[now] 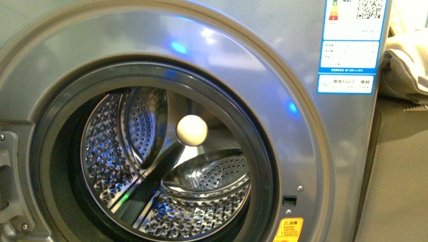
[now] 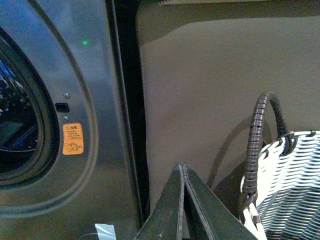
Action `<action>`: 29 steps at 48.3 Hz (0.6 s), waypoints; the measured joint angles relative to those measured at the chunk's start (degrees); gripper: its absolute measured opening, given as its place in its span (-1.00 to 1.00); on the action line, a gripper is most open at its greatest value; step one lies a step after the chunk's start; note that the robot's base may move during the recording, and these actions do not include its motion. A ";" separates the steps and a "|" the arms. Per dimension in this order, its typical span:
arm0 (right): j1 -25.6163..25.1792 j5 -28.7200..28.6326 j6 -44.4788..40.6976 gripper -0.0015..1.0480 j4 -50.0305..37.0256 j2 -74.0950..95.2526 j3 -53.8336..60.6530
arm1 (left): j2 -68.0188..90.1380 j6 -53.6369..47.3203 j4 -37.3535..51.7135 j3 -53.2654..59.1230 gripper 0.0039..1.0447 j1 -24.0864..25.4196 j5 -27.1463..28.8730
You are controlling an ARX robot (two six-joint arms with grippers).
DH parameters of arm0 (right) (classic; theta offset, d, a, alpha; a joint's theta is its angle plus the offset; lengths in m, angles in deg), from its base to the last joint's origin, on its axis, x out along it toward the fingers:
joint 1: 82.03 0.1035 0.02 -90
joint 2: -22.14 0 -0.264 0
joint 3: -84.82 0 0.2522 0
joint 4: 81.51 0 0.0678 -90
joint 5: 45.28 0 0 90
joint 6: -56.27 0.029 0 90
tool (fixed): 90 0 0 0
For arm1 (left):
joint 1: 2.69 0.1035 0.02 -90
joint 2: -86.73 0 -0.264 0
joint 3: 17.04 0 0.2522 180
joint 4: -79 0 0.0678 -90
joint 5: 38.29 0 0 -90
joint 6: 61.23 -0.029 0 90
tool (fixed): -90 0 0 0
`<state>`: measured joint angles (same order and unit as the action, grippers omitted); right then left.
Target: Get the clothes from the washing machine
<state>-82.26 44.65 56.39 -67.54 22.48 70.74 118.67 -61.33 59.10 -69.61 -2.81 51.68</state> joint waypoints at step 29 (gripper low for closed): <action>0.00 0.00 0.00 -0.95 0.00 -0.09 0.00 | -14.40 0.15 10.10 25.49 -0.94 0.00 0.02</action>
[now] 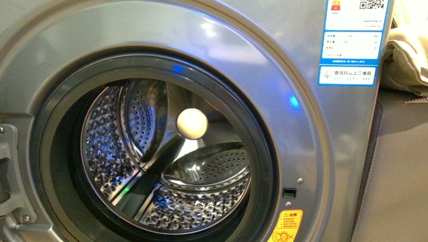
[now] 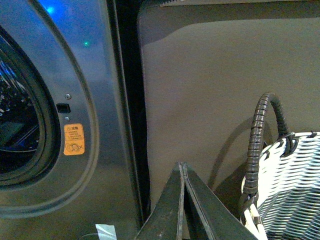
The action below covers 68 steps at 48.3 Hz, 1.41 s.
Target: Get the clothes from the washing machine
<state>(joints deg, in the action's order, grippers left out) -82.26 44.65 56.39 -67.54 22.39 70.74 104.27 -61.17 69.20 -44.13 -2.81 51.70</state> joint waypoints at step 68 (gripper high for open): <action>0.00 -0.02 -0.04 0.84 0.00 0.00 0.00 | -17.40 0.04 -4.26 12.79 0.89 0.00 0.00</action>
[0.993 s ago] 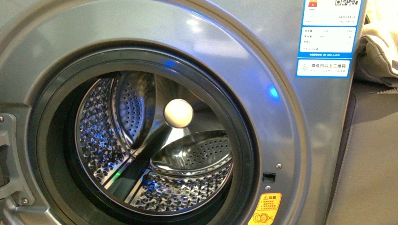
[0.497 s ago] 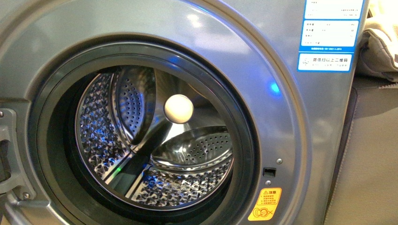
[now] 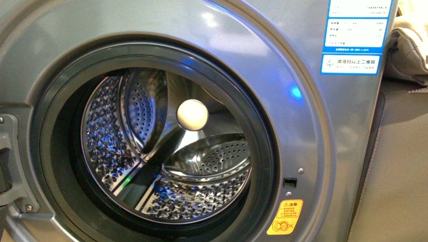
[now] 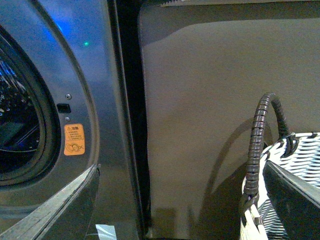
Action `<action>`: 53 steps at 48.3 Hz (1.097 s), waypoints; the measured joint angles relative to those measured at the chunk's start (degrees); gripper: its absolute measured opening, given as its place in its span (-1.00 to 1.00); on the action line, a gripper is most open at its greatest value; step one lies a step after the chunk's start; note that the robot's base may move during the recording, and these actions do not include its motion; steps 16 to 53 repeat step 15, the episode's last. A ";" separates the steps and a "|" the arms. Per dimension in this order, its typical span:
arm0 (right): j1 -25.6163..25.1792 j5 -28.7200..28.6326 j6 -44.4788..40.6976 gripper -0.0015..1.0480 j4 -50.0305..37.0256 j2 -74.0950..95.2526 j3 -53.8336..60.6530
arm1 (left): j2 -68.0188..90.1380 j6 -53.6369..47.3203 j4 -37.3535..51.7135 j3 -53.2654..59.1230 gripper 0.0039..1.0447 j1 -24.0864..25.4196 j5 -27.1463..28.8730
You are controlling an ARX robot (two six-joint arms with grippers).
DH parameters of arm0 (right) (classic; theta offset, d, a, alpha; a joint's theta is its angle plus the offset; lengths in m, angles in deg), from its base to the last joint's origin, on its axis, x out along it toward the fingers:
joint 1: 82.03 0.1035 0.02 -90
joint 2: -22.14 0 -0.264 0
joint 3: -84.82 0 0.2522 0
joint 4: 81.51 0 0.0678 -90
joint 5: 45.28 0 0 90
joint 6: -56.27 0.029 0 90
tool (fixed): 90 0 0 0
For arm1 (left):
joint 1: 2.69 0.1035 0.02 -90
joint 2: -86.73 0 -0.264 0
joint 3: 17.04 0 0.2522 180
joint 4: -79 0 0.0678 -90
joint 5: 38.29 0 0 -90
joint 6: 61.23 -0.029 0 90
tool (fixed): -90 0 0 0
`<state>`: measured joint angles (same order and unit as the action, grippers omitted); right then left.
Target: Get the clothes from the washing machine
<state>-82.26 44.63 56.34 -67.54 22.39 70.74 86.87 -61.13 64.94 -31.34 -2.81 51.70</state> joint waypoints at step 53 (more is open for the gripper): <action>0.00 0.02 0.00 0.85 0.00 0.00 0.00 | 0.00 0.00 0.00 0.00 0.88 0.00 0.00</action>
